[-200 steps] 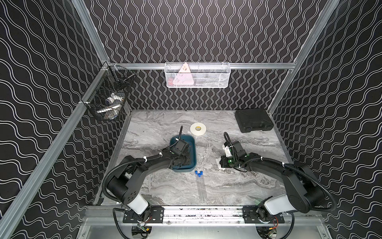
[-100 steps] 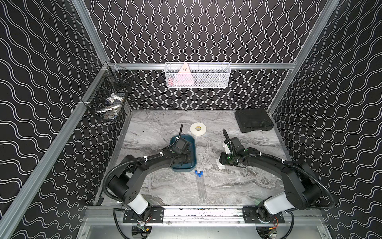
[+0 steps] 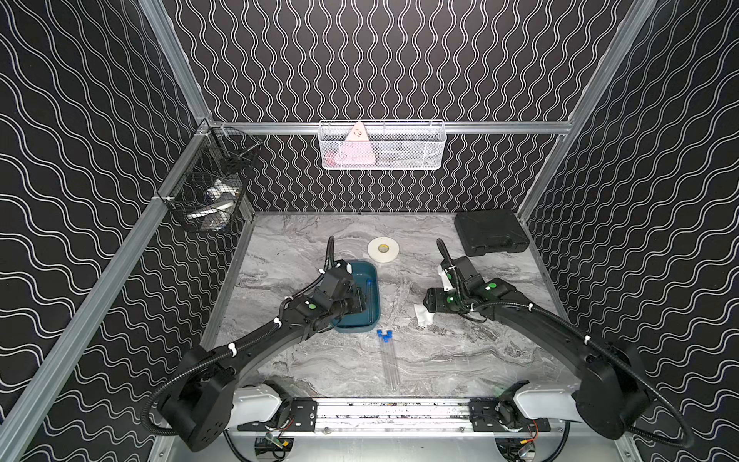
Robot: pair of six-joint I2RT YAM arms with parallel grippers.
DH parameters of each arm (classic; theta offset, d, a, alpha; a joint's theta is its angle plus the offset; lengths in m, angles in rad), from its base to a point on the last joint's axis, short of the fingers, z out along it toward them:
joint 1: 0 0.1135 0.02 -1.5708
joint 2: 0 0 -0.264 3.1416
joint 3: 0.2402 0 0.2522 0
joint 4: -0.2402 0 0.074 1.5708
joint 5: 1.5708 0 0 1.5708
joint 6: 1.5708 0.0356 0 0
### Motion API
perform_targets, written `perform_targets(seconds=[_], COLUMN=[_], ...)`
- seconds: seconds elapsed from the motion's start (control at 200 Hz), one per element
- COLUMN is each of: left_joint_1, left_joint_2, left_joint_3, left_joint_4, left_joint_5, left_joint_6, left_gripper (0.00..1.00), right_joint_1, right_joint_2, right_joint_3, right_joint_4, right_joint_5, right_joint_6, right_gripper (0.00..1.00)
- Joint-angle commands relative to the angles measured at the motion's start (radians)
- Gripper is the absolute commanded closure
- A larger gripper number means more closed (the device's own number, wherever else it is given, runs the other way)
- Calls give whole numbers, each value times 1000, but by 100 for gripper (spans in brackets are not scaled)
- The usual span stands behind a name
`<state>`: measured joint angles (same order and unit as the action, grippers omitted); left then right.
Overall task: Wipe the exteriors of test tubes
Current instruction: Place the cleaning item at the center of the board, then pick up the test tube at the center of the board.
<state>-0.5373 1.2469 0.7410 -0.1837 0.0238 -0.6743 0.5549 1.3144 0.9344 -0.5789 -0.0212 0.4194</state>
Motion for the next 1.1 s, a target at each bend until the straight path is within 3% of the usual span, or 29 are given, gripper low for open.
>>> perform_targets(seconds=[0.0, 0.515, 0.836, 1.096], left_joint_1=[1, -1, 2, 1], left_joint_2=[-44, -309, -373, -411], left_joint_3=[-14, -199, -221, -230], left_joint_4=[-9, -35, -80, -104], left_joint_5=[12, -19, -3, -7], left_joint_6=[20, -57, -61, -73], left_gripper=[45, 41, 40, 40], right_joint_1=[31, 368, 425, 454], right_joint_2=[-21, 194, 322, 371], right_joint_3=[28, 69, 128, 142], right_joint_4=[-94, -50, -18, -11], right_joint_5=[37, 130, 119, 108], right_joint_6=[46, 312, 322, 333], right_gripper=[26, 39, 54, 61])
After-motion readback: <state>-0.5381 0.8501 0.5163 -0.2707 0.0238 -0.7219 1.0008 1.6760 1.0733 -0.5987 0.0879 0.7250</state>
